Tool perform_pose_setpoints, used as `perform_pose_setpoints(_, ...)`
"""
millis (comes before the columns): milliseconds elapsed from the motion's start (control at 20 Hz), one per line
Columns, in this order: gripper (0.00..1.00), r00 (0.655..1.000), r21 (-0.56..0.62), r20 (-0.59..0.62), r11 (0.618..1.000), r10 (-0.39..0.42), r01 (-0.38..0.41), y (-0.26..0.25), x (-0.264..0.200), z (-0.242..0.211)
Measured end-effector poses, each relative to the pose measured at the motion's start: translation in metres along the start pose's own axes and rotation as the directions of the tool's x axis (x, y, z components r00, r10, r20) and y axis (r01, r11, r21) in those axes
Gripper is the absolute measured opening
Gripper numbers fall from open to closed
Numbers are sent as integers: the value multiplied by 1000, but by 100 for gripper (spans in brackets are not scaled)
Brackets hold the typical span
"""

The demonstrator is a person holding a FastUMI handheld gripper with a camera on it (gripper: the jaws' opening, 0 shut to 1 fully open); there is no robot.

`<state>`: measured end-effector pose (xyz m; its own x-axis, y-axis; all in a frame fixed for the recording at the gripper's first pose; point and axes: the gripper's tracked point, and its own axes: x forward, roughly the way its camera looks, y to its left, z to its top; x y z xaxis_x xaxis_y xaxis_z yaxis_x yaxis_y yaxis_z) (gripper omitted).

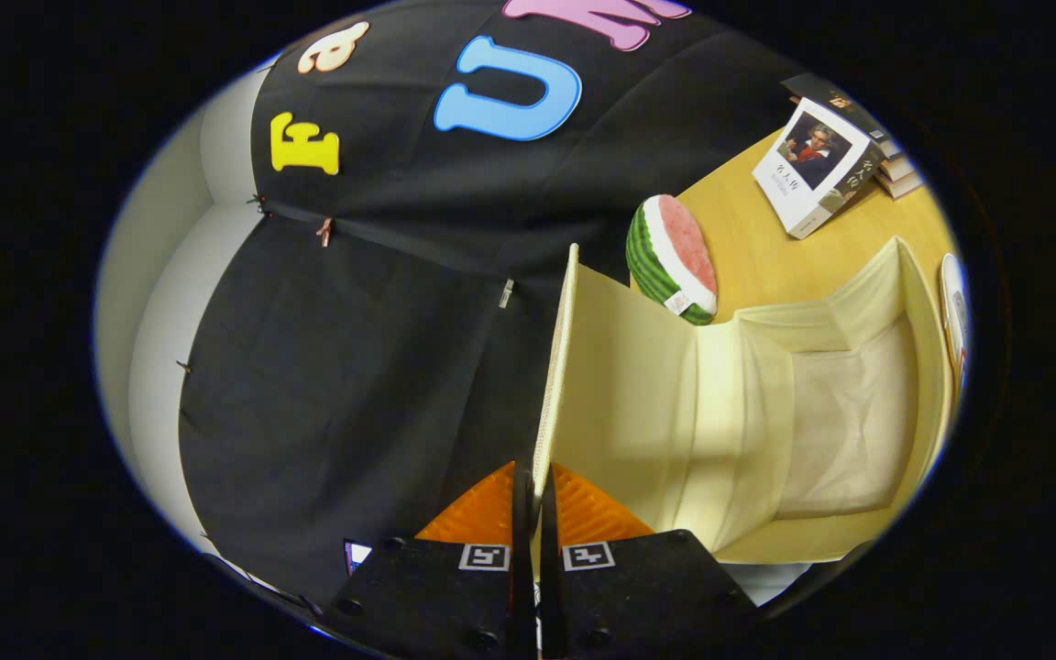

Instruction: Open the storage box then place both shoes into the box .Put the left shoe in first, then the right shoe, with the right side of both shoes facing outward in a uniform manner.

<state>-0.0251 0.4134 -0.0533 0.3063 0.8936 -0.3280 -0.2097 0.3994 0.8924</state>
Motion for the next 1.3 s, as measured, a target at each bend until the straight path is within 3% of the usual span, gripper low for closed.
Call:
perform_pose_setpoints(300,6,991,0,-49,992,-127,127,-15,102,-47)
perform_pose_setpoints(500,7,980,-27,-49,981,-193,192,-34,130,-60)
perform_pose_setpoints(600,9,981,-34,-35,981,-190,189,-31,131,-59)
perform_pose_setpoints(650,16,981,-50,-21,980,-193,192,-31,128,-56)
perform_pose_setpoints(700,58,981,-65,-6,979,-194,193,-34,139,-69)
perform_pose_setpoints(750,100,981,-92,10,976,-196,196,-30,117,-49)
perform_pose_setpoints(1000,98,973,-283,124,933,-193,221,-15,41,-11)
perform_pose_setpoints(1150,98,943,-396,228,862,-243,318,-24,-28,19)
perform_pose_setpoints(1300,98,882,-443,342,772,-323,455,-48,-103,51)
